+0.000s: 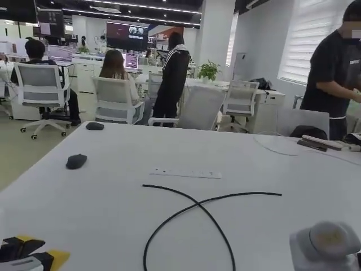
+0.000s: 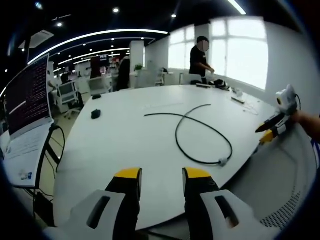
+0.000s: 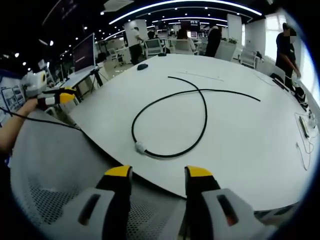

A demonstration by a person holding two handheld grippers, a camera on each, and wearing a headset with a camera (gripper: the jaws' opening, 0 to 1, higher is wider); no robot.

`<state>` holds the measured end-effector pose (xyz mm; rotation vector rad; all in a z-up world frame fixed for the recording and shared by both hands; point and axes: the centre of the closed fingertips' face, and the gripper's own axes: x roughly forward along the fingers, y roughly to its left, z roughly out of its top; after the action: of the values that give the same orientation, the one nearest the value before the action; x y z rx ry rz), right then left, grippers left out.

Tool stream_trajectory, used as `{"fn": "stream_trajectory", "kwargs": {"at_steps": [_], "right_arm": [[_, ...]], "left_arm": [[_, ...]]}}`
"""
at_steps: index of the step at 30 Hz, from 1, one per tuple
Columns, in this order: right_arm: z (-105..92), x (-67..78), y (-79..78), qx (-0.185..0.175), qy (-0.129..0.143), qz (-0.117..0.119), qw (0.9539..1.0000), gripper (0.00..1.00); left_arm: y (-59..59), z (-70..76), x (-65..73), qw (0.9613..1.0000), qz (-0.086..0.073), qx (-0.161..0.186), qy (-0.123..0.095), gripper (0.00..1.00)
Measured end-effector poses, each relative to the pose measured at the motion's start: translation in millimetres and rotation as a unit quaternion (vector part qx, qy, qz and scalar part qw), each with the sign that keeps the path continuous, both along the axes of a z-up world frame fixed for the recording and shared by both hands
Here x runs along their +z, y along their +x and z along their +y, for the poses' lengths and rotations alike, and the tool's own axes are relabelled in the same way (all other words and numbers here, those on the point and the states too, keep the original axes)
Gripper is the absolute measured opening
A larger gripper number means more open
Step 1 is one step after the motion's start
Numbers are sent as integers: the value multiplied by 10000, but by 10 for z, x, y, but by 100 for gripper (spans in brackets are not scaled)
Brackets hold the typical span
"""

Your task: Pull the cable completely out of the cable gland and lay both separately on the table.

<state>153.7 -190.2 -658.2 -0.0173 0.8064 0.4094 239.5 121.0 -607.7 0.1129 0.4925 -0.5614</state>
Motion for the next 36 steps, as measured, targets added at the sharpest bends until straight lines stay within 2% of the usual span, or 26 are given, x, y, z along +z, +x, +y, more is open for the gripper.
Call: {"fn": "stream_trajectory", "kwargs": {"at_steps": [17, 21, 36], "right_arm": [[0, -8, -8, 24, -5, 30, 10000, 44], [-1, 20, 12, -18, 38, -63, 10000, 44], [14, -18, -4, 40, 49, 40, 10000, 44]], "left_arm": [[-15, 0, -18, 10000, 52, -22, 50, 33], [-27, -8, -44, 9999, 135, -43, 42, 34], [-27, -24, -106, 9995, 284, -73, 103, 43]]}}
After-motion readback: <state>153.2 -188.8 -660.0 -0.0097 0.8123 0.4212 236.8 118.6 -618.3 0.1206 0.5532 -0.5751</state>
